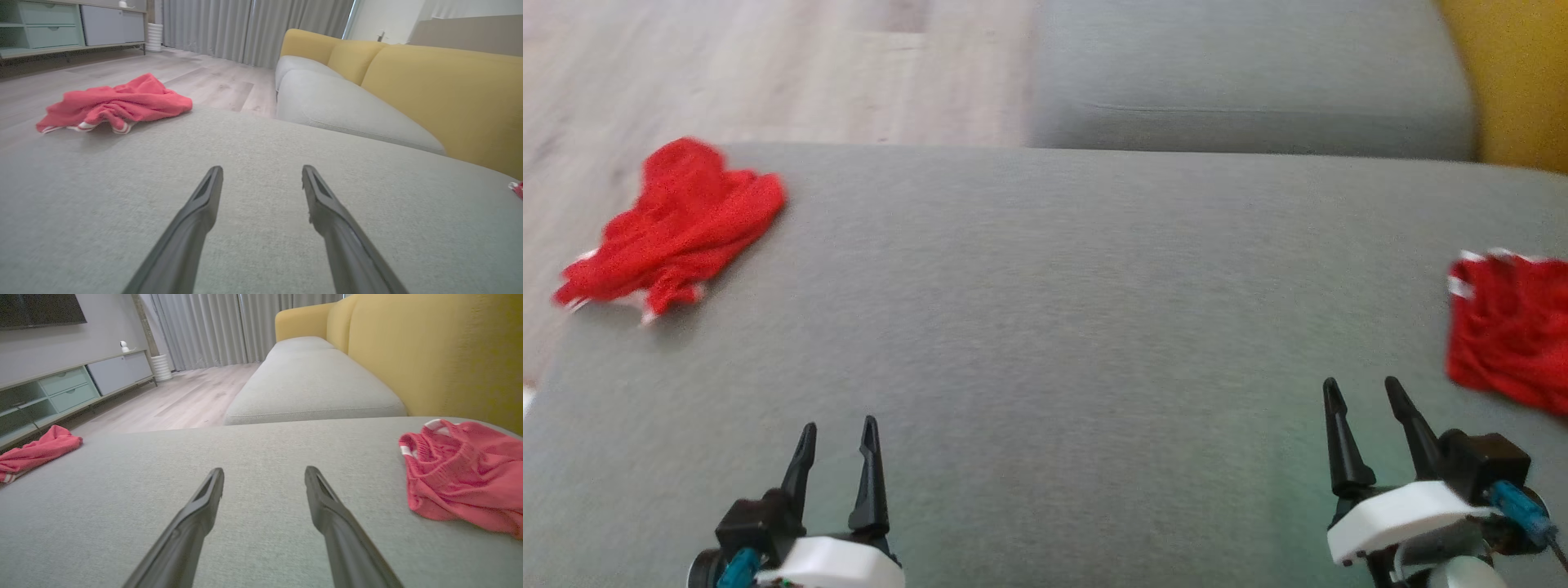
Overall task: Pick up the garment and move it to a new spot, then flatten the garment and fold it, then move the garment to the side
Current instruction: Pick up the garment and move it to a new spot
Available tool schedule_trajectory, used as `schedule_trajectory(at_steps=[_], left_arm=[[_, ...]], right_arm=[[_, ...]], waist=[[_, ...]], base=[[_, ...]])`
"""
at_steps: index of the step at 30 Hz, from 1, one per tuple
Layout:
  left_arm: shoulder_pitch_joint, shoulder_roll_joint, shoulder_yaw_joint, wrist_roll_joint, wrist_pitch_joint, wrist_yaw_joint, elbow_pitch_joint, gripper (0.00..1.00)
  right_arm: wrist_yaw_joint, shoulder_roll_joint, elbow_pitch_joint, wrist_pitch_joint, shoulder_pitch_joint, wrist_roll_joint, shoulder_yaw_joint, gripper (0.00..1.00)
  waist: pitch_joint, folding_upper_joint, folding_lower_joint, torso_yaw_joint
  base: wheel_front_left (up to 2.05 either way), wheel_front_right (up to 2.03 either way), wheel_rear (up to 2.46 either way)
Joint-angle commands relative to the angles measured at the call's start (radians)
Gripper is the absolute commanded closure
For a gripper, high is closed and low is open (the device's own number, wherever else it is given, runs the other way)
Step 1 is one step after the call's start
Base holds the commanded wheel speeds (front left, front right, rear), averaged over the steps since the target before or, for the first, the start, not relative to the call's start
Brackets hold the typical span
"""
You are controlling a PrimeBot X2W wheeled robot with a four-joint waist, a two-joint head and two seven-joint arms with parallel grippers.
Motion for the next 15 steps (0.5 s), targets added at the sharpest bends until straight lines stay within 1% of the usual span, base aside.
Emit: schedule_trajectory(at_steps=[1, 8, 9, 12, 15], left_arm=[[-0.055, 0.008, 0.031, 0.004, -0.009, -0.002, -0.033, 0.00], [-0.059, 0.020, 0.040, 0.002, -0.008, 0.007, -0.067, 0.00], [-0.059, 0.020, 0.040, 0.002, -0.008, 0.007, -0.067, 0.00], [-0.054, 0.024, 0.042, 0.000, -0.007, 0.009, -0.079, 0.00], [-0.046, 0.029, 0.048, -0.003, -0.007, 0.015, -0.092, 0.00]], right_arm=[[0.007, -0.005, -0.040, -0.015, -0.022, 0.007, 0.023, 0.00], [0.007, -0.005, -0.047, -0.022, -0.038, 0.020, 0.044, 0.00], [0.007, -0.005, -0.047, -0.022, -0.038, 0.020, 0.044, 0.00], [0.007, -0.005, -0.046, -0.025, -0.046, 0.023, 0.054, 0.00], [0.007, -0.005, -0.046, -0.026, -0.056, 0.021, 0.072, 0.00]], waist=[[0.001, 0.0000, 0.0000, 0.074], [0.011, 0.0000, 0.0000, 0.253], [0.011, 0.0000, 0.0000, 0.253], [0.015, 0.0000, 0.0000, 0.316], [0.018, 0.0000, 0.0000, 0.355]], base=[[0.00, 0.00, 0.00], [0.00, 0.00, 0.00], [0.00, 0.00, 0.00], [0.00, 0.00, 0.00], [0.00, 0.00, 0.00]])
